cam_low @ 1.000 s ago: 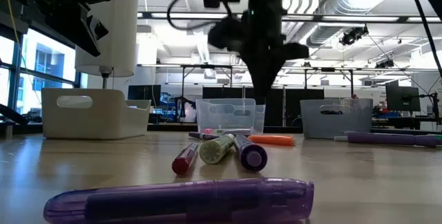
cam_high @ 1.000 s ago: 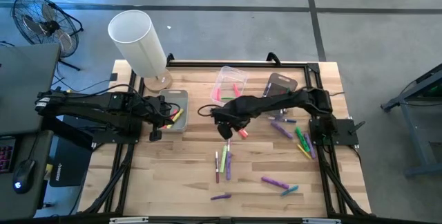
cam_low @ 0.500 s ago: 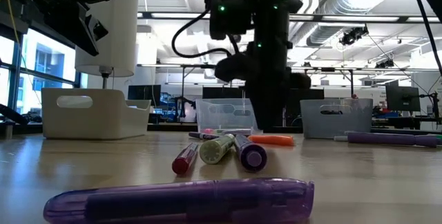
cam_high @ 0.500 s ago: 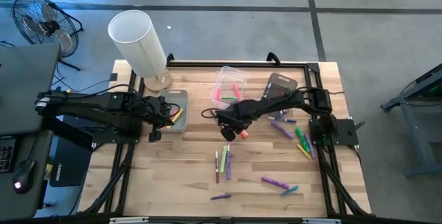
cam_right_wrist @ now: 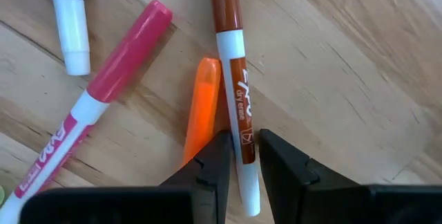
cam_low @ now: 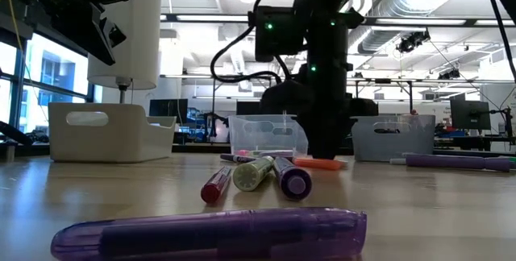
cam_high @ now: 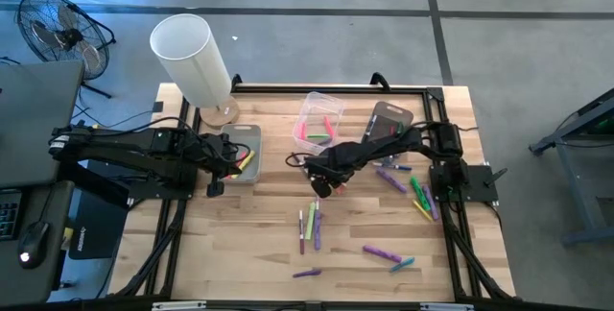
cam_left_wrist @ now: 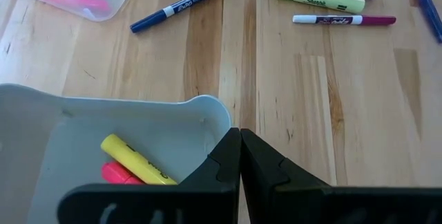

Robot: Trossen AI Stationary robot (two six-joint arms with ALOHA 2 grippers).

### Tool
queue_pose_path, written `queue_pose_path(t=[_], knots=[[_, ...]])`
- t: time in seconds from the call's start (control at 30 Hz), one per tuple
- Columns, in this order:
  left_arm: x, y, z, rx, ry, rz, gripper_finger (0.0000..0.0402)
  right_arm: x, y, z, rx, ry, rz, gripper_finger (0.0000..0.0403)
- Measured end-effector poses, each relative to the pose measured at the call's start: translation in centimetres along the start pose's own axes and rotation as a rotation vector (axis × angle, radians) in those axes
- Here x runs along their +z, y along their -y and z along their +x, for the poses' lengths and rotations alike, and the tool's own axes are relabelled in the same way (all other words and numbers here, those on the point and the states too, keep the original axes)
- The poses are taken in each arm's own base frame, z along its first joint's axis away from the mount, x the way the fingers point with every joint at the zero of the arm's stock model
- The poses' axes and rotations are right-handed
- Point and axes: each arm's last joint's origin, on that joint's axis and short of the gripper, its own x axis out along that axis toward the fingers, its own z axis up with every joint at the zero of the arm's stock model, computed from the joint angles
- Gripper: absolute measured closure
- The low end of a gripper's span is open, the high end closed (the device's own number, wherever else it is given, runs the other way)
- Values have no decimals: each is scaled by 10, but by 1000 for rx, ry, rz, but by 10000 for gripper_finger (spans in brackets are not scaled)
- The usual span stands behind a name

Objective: Pick & Place Markers
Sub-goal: Put the brown marker into the black bin

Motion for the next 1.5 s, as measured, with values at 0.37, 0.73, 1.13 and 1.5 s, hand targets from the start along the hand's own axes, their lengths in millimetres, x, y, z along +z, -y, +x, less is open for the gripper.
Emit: queue_pose_path(t=[0.37,0.73,1.13,1.5], knots=[[0,0,0,0,1,0,402,-5,-1,1,-9,-9,32,365],[0,0,0,0,1,5,402,-27,-12,-4,-24,-30,55,390],[0,0,0,0,0,7,402,-43,-3,-81,151,59,179,390],[0,0,0,0,2,26,402,-51,85,-168,-1,348,526,391]])
